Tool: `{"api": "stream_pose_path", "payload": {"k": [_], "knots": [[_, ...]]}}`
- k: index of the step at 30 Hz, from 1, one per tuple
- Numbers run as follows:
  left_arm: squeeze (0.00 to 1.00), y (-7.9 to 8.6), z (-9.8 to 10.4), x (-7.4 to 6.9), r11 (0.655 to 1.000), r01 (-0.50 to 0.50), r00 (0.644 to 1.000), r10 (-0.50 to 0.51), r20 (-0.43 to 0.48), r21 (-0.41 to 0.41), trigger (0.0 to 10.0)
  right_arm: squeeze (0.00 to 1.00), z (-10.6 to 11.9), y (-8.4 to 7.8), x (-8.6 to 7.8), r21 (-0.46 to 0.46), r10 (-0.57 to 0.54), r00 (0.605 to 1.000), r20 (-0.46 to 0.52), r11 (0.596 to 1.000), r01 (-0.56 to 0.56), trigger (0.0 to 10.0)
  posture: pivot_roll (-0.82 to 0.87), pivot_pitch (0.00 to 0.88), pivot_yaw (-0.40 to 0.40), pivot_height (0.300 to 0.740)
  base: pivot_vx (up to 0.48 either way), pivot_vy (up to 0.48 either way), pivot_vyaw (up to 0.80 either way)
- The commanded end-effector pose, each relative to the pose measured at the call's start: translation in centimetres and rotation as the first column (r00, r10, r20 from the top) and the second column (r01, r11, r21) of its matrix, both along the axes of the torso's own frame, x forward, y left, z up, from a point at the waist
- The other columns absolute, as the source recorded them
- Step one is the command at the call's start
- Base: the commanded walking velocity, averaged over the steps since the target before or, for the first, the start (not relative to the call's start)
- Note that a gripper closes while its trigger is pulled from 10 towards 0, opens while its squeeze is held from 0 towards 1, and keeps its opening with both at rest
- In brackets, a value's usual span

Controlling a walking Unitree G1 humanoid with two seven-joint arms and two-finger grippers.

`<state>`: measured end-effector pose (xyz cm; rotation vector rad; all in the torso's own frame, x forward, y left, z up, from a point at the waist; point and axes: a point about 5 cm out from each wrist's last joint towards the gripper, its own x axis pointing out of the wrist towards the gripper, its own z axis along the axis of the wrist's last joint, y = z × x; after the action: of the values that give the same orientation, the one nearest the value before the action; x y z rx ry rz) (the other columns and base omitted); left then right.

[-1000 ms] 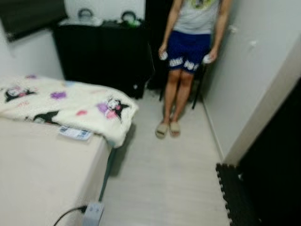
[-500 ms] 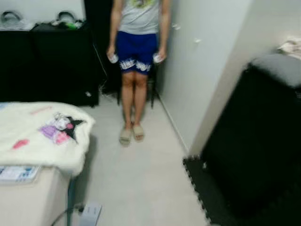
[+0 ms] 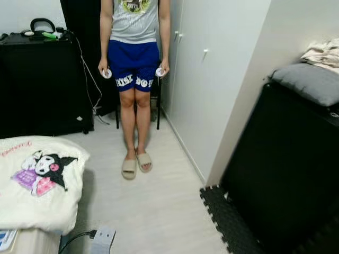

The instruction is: Clean up the room

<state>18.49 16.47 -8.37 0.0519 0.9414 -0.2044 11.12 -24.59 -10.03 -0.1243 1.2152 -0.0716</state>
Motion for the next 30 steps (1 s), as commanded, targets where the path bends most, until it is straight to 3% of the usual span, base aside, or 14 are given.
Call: {"api": "stream_pose_path", "payload": {"k": [1,8,10,16,26,30], "knots": [[0.0,0.2,-0.4,-0.8,1.0,0.003,1.0,-0.003,-0.031,0.009,10.0,0.0,0.1,0.4,0.6,0.015,0.01,1.0,0.024,1.0,-0.01,10.0,0.08,0.0,-0.048,0.74,0.296,0.0,0.76],[0.0,0.3,-0.4,-0.9,1.0,0.01,0.999,-0.01,-0.036,0.011,10.0,0.0,-0.1,1.5,1.0,0.022,0.004,0.999,0.032,1.0,-0.005,10.0,0.08,0.0,-0.048,0.74,0.296,0.0,0.21],[0.0,0.3,-0.5,-1.0,1.0,0.014,0.999,-0.014,-0.038,0.012,10.0,0.0,-0.3,3.3,1.5,0.041,0.026,0.999,0.038,0.999,-0.028,10.0,0.08,0.0,-0.048,0.74,0.292,0.0,0.0],[0.0,0.3,-0.5,-1.0,1.0,0.019,0.999,-0.019,-0.039,0.013,10.0,0.0,-0.5,5.2,1.9,0.062,0.036,0.998,0.043,0.997,-0.038,10.0,0.08,0.0,-0.048,0.74,0.294,0.0,0.0],[0.0,0.3,-0.5,-1.1,1.0,0.02,0.999,-0.02,-0.043,0.014,10.0,0.0,-0.3,2.2,0.9,0.034,0.018,0.999,0.027,0.999,-0.018,10.0,0.07,0.0,-0.049,0.74,0.295,0.0,0.0],[0.0,0.2,-0.5,-1.1,1.0,0.018,0.999,-0.018,-0.042,0.01,10.0,0.0,-0.4,2.6,0.8,0.037,0.015,1.0,0.025,0.999,-0.016,10.0,0.07,0.0,-0.045,0.74,0.295,0.0,0.0]]}}
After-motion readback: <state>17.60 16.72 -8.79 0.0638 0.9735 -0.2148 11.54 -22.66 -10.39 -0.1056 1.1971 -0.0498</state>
